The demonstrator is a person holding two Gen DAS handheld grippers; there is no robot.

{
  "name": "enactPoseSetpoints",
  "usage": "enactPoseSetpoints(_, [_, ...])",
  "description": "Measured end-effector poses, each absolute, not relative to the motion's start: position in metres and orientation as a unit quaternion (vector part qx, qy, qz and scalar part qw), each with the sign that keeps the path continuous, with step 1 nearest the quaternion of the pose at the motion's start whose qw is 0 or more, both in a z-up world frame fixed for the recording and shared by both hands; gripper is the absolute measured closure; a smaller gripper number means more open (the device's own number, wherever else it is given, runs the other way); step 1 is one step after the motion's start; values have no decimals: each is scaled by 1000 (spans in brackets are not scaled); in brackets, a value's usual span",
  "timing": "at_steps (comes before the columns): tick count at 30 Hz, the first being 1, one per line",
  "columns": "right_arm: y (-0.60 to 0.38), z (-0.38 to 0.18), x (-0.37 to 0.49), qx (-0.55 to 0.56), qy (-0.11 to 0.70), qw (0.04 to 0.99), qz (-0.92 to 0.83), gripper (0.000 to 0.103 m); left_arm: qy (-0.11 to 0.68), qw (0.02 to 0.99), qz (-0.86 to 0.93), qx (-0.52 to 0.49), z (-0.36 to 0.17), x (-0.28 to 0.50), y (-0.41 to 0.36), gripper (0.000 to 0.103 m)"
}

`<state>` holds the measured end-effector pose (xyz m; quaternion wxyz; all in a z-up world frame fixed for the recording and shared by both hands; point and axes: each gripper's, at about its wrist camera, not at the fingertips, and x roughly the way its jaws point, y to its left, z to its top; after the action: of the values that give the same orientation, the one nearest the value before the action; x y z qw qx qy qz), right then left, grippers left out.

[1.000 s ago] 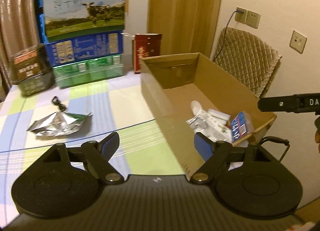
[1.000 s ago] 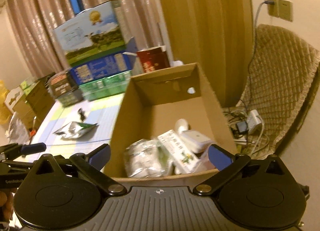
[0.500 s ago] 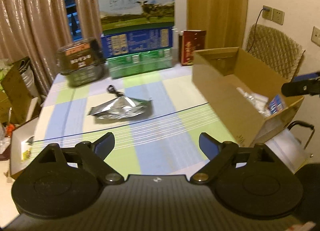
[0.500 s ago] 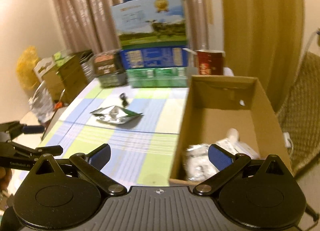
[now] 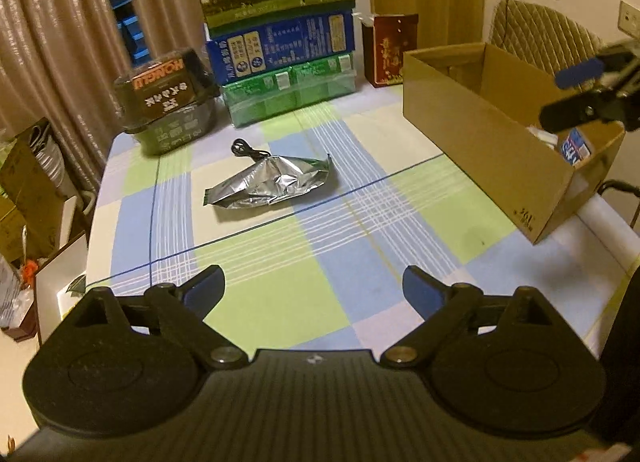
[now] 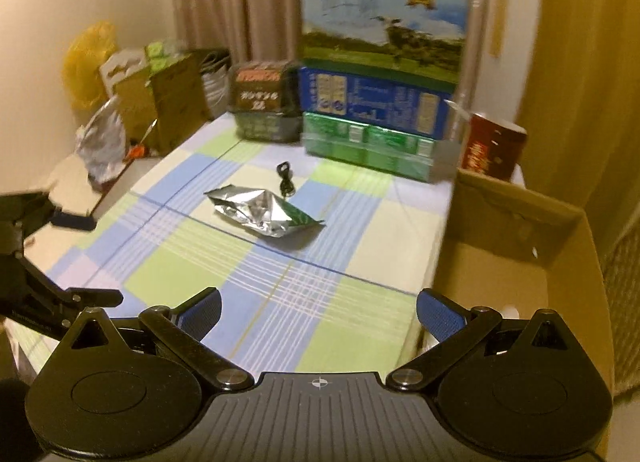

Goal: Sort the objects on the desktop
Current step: 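Withdraw both tools from the cardboard box back over the table, then grasp the foil tea bag with the left tool while the right tool grasps the black cable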

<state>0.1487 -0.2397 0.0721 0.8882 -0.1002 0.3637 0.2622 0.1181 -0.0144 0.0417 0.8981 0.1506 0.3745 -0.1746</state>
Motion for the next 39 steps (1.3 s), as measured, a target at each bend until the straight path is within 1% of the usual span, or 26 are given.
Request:
enactPoseSetpoints(7, [-202,61,204,-181,362,861,309,2,362,864,-244,250,28,164,-13,6])
enactPoseSetpoints(17, [-148,18,297,-241,369,824,356,3,331,823,-315,336,-1,259,-16,6])
enactPoseSetpoints(20, [-139,2,322,-252,375,816,362,4,324,802,-339,370,-20,280,-19,6])
enactPoseSetpoints(27, [-122,-28,360,-269,387,798,376,12,319,753,-371,440,-68,319,-31,7])
enactPoseSetpoints(34, [-110,-45,384,-268,395,791,383,15,328,742,-390,436,-88,355,-39,12])
enactPoseSetpoints(37, [-102,-50,393,-267,395,789,388,16,336,732,-400,437,-97,365,-42,18])
enactPoseSetpoints(39, [-95,-53,399,-266,394,789,389,18,338,726,-411,436,-100,368,-43,18])
